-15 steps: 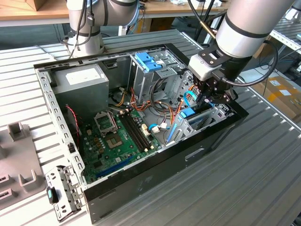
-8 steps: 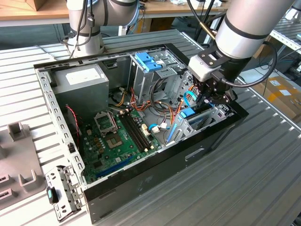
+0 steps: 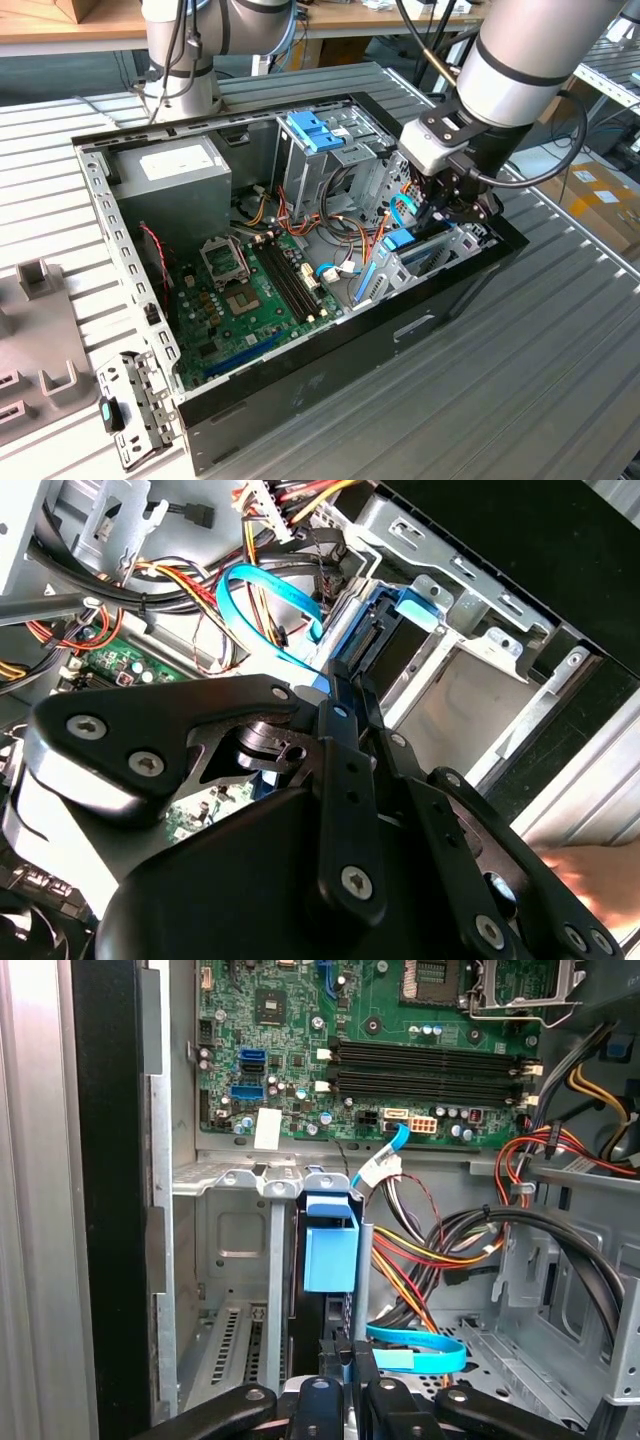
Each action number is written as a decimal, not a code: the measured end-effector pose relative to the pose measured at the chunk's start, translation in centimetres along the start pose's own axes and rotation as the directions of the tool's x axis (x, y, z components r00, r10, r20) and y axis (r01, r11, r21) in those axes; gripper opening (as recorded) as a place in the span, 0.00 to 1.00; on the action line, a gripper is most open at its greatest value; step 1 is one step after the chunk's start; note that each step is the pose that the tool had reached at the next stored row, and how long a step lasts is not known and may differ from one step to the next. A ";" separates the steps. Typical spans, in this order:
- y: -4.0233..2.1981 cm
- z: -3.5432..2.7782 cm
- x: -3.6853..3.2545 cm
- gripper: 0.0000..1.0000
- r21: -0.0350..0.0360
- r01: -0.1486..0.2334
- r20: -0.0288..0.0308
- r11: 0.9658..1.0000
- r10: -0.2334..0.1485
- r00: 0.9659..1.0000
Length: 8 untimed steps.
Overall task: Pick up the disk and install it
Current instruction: 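Insert the first disk wire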
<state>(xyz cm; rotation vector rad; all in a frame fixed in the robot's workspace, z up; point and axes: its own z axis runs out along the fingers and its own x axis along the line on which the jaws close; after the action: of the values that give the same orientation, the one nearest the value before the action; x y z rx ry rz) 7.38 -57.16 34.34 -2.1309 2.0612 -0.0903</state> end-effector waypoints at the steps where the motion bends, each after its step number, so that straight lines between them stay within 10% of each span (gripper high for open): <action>1: 0.01 0.06 0.00 0.16 0.000 0.000 0.000 1.000 0.000 1.000; 8: 0.07 0.39 0.04 0.16 0.000 0.000 0.000 1.000 0.000 1.000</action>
<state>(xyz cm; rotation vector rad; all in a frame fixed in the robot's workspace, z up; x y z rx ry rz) 7.38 -57.17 33.94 -2.1311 2.0613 -0.0906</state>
